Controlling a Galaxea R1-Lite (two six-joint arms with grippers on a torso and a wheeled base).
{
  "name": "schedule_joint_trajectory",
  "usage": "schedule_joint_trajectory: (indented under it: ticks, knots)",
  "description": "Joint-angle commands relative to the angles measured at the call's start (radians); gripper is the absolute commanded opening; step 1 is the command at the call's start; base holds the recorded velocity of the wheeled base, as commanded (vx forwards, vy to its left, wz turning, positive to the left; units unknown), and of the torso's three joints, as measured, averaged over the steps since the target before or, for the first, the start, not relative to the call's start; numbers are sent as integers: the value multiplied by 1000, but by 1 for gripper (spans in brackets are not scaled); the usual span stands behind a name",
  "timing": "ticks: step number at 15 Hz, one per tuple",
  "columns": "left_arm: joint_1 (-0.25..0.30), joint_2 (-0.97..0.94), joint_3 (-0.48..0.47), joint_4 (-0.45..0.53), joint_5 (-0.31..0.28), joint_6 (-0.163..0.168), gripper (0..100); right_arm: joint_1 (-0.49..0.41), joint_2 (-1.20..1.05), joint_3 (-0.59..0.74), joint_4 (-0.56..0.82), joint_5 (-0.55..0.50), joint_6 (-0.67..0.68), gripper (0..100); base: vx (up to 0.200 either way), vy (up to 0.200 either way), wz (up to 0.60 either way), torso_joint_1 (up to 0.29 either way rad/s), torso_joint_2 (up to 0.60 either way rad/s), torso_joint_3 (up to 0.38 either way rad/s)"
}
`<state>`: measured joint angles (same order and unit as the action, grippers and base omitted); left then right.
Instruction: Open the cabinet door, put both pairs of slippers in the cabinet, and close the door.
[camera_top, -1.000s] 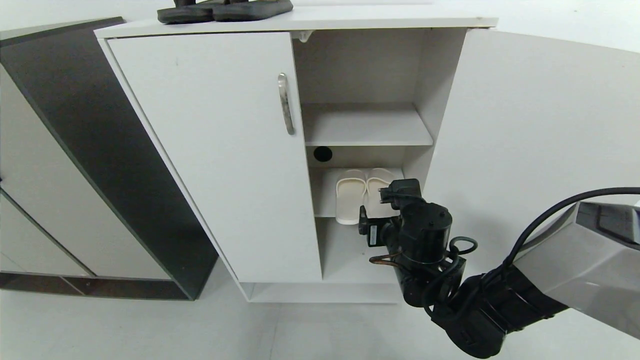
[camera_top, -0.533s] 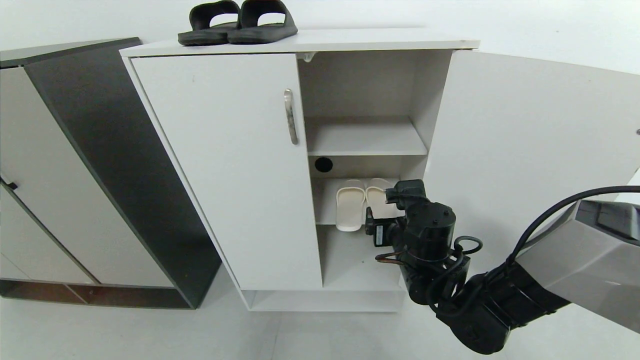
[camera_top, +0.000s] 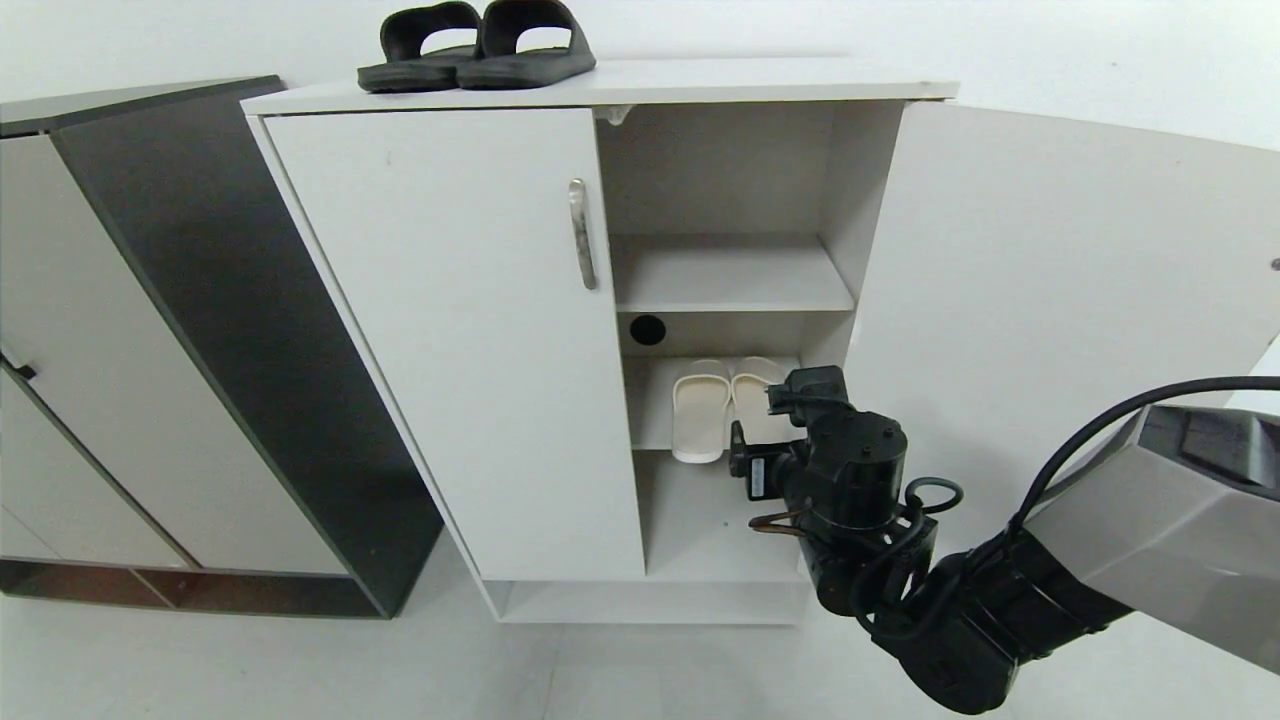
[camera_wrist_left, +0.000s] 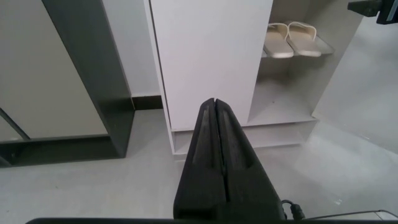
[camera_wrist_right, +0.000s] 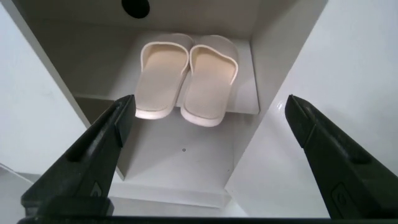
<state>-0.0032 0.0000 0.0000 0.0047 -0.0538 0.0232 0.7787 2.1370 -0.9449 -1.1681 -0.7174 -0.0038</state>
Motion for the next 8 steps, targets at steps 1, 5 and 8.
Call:
schedule_joint_trajectory:
  ticks: [1,5,8]
  knots:
    - [0,2,0,0,0,0,0,1,6,3,1,0,-1,100,0,200,0,2,2,7]
    - [0,2,0,0,0,0,0,-1,6,21,-1,0,-13,100,0,200,0,5,2,0]
    - [0,2,0,0,0,0,0,-1,6,26,-4,0,-19,100,0,200,0,2,1,7]
